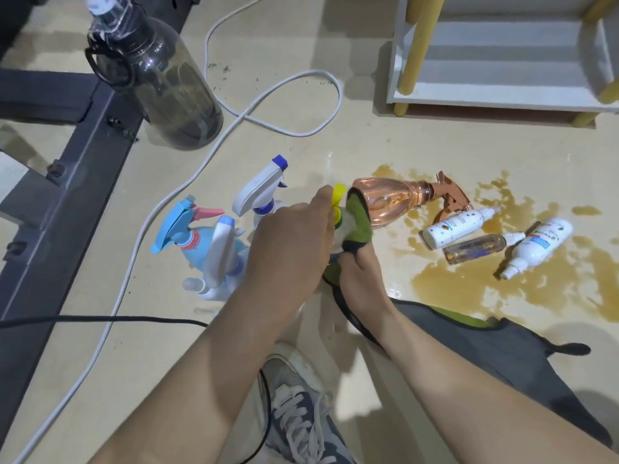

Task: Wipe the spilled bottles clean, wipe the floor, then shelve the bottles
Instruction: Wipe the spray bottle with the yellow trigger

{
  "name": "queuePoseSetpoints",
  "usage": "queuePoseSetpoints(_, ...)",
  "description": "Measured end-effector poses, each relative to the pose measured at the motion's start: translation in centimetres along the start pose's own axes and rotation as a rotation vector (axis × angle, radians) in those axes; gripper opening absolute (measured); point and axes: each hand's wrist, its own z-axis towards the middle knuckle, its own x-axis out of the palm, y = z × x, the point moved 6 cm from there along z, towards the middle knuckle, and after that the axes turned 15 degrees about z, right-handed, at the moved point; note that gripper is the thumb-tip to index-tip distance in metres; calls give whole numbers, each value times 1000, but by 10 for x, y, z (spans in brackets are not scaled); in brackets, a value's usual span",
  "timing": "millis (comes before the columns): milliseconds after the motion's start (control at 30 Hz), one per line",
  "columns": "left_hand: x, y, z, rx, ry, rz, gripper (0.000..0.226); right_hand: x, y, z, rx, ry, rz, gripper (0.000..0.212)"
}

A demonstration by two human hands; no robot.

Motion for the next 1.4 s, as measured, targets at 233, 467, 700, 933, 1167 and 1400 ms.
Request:
queuePoseSetpoints(233, -3, 22, -9, -258, -55, -240, 28, -21, -15, 5, 290, -279, 251, 21)
queuePoseSetpoints(467, 0, 20, -21, -240, -130, -95, 17, -3, -41, -35, 655, -64, 117, 13)
queuePoseSetpoints(700, -29, 11, -27, -255, 196, -16, 21, -61, 110, -57, 263, 215, -525, 12)
queuePoseSetpoints(933, -196, -62, -43, 103, 442, -764, 44, -68, 297, -155, -52, 465, -695, 15)
queuePoseSetpoints(1167, -337, -149, -98, 279, 177, -798, 17, -131, 401, -261, -363, 335, -361, 26)
queuePoseSetpoints(1400, -381, -188, -141, -1, -103, -1306, 8, -230, 403, -318, -528, -212, 305, 38)
